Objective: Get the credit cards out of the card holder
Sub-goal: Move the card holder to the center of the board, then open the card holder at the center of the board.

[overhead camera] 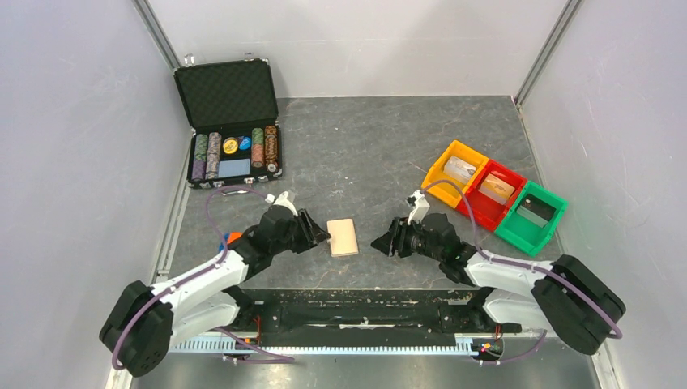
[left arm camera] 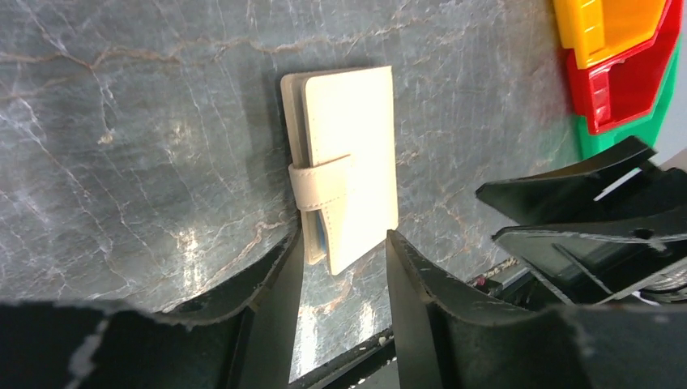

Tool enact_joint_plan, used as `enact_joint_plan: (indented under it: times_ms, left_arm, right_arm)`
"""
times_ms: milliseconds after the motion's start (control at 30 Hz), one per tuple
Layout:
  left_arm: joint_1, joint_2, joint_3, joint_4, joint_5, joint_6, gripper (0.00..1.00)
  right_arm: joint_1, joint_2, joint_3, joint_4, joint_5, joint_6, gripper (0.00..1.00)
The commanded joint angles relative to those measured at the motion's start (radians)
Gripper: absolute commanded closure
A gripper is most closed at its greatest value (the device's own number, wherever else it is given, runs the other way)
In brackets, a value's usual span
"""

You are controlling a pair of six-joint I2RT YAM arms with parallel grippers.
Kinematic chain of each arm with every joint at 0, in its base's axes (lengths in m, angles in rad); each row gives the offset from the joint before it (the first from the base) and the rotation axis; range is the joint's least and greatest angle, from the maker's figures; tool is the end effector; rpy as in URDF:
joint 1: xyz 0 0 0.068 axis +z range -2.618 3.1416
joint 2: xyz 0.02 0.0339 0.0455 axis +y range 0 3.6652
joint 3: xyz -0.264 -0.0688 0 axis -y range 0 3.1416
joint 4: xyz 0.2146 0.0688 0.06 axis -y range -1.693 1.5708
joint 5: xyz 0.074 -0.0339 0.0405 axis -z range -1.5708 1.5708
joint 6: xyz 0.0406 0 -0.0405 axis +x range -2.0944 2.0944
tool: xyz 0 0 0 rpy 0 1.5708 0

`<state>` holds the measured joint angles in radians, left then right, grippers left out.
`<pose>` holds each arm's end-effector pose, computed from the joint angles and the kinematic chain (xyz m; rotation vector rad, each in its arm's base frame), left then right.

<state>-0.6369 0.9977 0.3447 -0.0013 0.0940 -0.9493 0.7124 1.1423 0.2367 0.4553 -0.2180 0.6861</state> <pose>0.1381 -0.1069 0.1830 -0.3186 2.3814 -0.9235 0.1398 0.1323 0.1724 -0.1788 2.1844 1.0660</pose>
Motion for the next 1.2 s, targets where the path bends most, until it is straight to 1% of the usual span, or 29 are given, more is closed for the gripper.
enact_joint_plan:
  times_ms: [0, 67, 333, 467, 600, 700, 967, 1167]
  left_arm:
    - [-0.003, -0.01, 0.045, -0.061, -0.085, 0.062, 0.5]
    - [-0.004, 0.016, 0.038, -0.02, -0.064, 0.067, 0.51]
    - [-0.003, 0.133, 0.015, 0.104, 0.013, 0.083, 0.57]
    - [-0.003, 0.153, -0.001, 0.118, 0.017, 0.089, 0.66]
    - [-0.003, 0.164, -0.023, 0.14, 0.023, 0.079, 0.71]
    - [-0.004, 0.178, -0.027, 0.147, 0.03, 0.076, 0.72]
    - [-0.003, 0.212, -0.042, 0.181, 0.056, 0.079, 0.74]
    - [-0.004, 0.233, -0.053, 0.206, 0.077, 0.063, 0.75]
  right_arm:
    - [0.021, 0.07, 0.028, 0.127, -0.005, 0.066, 0.47]
    - [0.031, 0.11, 0.051, 0.133, -0.001, 0.078, 0.48]
    - [0.095, 0.273, 0.141, 0.149, 0.027, 0.099, 0.52]
    - [0.121, 0.339, 0.164, 0.169, 0.044, 0.115, 0.53]
    - [0.149, 0.379, 0.203, 0.121, 0.098, 0.097, 0.55]
    - [0.166, 0.411, 0.238, 0.075, 0.134, 0.088, 0.55]
    - [0.179, 0.462, 0.259, 0.072, 0.168, 0.113, 0.56]
    - [0.179, 0.491, 0.251, 0.076, 0.207, 0.147, 0.63]
